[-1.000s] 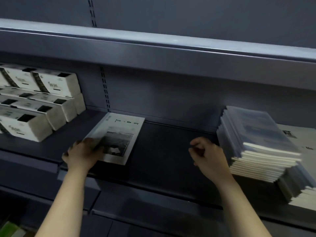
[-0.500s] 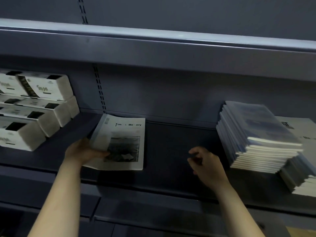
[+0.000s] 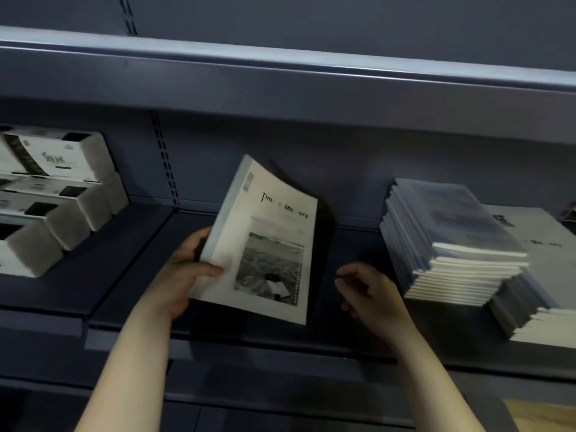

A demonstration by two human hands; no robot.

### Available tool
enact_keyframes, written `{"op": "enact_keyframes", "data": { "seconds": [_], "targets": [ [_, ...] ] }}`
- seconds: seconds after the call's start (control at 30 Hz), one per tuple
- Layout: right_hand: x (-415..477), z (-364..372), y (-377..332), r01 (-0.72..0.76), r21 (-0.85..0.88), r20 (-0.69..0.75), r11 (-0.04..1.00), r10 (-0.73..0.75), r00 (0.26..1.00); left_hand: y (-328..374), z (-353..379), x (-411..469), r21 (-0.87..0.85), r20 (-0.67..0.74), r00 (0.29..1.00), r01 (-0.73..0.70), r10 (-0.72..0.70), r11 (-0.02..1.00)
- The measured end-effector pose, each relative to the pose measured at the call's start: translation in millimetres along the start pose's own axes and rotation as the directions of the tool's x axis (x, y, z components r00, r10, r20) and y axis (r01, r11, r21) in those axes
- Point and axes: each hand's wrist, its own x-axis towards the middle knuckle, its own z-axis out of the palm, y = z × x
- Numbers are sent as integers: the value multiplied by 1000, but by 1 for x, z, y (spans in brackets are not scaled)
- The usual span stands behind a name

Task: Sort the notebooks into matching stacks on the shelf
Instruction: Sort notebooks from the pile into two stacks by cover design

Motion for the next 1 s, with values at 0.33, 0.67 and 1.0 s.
{"op": "enact_keyframes", "data": {
  "seconds": [0.33,0.67,1.0],
  "targets": [
    [-4,-56,-24,140,389,-50,910,-131,990,31,94,-1,-242,110,969,-190,222,951],
    [-13,-143,-22,240,468,-198,851,-163,967,40,202,-6,-352,158,953,-188,256,917],
    [-33,-210,12,304,453,-310,838,-172,935,33,268,-13,-236,281,911,-238,301,942]
  ]
}}
